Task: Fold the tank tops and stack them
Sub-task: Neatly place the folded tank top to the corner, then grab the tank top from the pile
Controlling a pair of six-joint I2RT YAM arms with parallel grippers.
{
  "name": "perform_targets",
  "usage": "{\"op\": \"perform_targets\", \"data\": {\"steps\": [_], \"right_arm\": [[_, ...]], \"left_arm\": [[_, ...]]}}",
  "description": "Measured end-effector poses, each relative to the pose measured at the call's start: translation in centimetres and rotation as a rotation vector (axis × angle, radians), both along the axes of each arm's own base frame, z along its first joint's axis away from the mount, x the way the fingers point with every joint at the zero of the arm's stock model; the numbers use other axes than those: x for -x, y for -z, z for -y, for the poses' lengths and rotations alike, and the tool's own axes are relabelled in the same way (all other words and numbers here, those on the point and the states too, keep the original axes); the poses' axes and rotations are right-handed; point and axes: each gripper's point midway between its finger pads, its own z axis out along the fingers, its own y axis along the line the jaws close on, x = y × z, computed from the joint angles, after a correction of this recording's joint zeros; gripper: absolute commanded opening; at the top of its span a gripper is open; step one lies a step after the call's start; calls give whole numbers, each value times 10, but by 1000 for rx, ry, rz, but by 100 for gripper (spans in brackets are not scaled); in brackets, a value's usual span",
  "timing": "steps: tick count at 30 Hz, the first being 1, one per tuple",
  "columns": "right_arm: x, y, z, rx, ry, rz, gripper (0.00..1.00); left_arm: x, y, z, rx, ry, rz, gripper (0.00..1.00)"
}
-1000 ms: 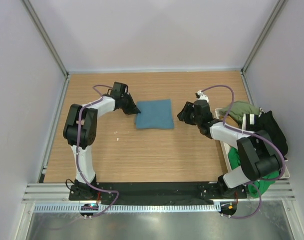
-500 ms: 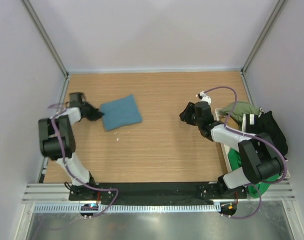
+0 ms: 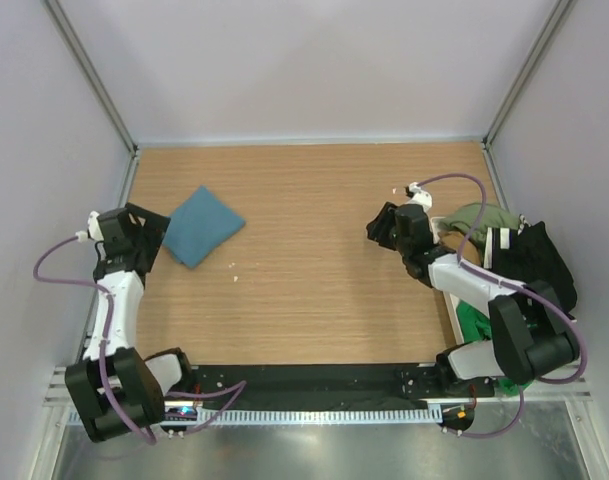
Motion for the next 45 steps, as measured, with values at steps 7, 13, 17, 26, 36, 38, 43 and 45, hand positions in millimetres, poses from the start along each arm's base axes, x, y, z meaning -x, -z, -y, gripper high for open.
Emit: {"op": "perform_targets", "data": {"steps": [7, 13, 17, 26, 36, 38, 43, 45], "right_arm": [[17, -38, 46, 63, 211, 33, 52], [52, -77, 105, 125, 521, -13, 74], [79, -90, 138, 189, 670, -39, 80], [93, -65, 207, 210, 876, -205, 80], [73, -3, 212, 74, 897, -383, 41], [69, -2, 209, 50, 890, -371, 21], [64, -14, 207, 28, 871, -336, 1], [61, -33, 204, 16, 843, -288, 1]], "left_arm": [[-5, -50, 56, -55, 235, 96, 100], [12, -55, 181, -70, 629, 101, 100], [25, -49, 244, -105, 827, 92, 100], [32, 0, 308, -227, 1078, 45, 100], [19, 29, 304, -347, 1096, 76, 97], [18, 30, 303, -351, 1089, 85, 94], [21, 35, 291, -377, 1045, 96, 93], [22, 34, 288, -381, 1038, 100, 92]]}}
